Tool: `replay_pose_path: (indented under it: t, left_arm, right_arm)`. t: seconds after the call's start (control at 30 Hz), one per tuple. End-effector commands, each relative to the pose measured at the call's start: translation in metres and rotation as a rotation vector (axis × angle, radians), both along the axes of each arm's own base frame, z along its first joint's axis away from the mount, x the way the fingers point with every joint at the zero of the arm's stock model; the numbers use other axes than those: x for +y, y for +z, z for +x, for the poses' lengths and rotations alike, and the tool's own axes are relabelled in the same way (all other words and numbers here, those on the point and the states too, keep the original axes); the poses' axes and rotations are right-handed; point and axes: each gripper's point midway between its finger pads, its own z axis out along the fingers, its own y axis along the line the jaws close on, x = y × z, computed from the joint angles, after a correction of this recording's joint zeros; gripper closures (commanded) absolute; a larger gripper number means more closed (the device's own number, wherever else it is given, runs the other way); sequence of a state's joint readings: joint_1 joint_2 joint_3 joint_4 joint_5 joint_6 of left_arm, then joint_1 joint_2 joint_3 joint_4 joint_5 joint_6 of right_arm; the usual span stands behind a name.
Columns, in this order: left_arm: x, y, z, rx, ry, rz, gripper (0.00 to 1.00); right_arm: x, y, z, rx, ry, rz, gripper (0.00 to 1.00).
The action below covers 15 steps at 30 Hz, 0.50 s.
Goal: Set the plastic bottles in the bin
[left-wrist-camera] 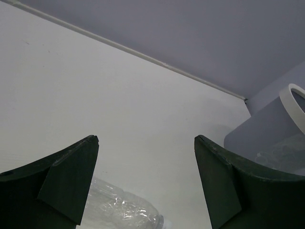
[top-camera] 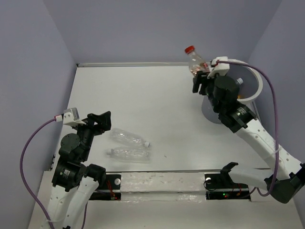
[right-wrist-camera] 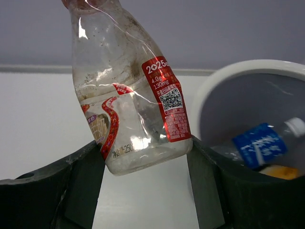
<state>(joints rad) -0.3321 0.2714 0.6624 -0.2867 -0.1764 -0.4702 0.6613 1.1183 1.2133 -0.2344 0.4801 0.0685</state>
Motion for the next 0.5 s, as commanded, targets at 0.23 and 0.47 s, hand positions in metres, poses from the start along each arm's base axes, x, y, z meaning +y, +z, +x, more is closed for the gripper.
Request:
replay_pose_path:
  t: [0.23,0.47]
  left_arm:
    - [-0.003,0.016,-0.001,-0.065,-0.027,0.008,0.09]
    - [-0.002,0.016,-0.001,-0.065,-0.020,0.011,0.09]
  right_arm:
    - [-0.173,0.009,0.024,-0.103,-0.594,0.156,0.63]
    - [-0.189,0.016,0.009,-0.139,-0.649,0.159,0.04]
